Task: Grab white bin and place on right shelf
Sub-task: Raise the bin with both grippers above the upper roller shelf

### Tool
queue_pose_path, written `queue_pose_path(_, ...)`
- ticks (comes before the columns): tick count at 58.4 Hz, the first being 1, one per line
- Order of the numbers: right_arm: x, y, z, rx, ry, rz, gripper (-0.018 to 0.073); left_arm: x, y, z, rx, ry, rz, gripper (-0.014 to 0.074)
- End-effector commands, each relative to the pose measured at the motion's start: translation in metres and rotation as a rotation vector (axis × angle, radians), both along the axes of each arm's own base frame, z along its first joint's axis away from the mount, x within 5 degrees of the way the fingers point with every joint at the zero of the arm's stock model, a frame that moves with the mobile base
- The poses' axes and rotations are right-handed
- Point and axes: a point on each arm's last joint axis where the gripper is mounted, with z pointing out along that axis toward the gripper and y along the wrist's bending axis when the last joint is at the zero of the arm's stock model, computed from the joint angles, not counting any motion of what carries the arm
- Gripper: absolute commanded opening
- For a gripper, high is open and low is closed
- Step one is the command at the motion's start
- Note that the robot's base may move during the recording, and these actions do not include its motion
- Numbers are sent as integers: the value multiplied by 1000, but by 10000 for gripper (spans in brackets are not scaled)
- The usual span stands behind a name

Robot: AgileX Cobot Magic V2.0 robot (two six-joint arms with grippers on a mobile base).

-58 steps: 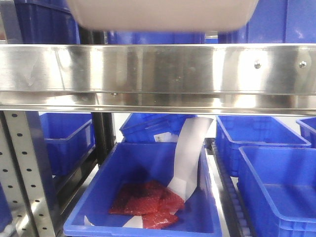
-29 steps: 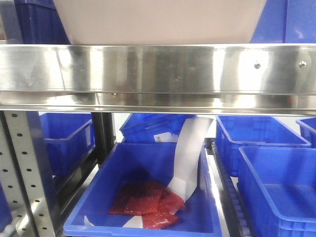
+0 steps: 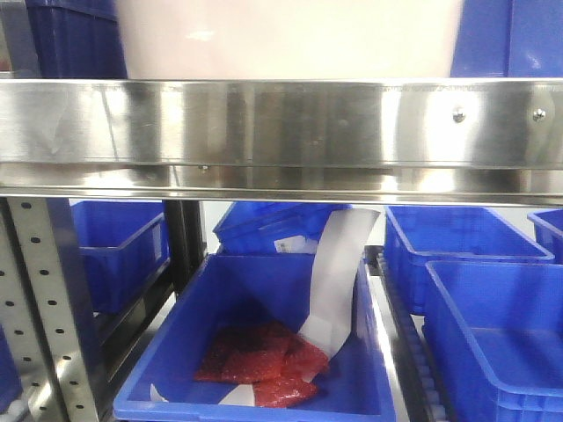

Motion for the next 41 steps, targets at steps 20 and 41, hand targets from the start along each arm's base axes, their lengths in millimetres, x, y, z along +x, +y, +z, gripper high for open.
queue_pose_path(20, -42, 10, 62, -40, -183, 75, 489, -59, -9, 82, 48, -197, -194, 490)
queue_pose_path(41, -133, 28, 112, -65, -339, 137, 74, -113, -11, 110, 87, -248, -264, -109)
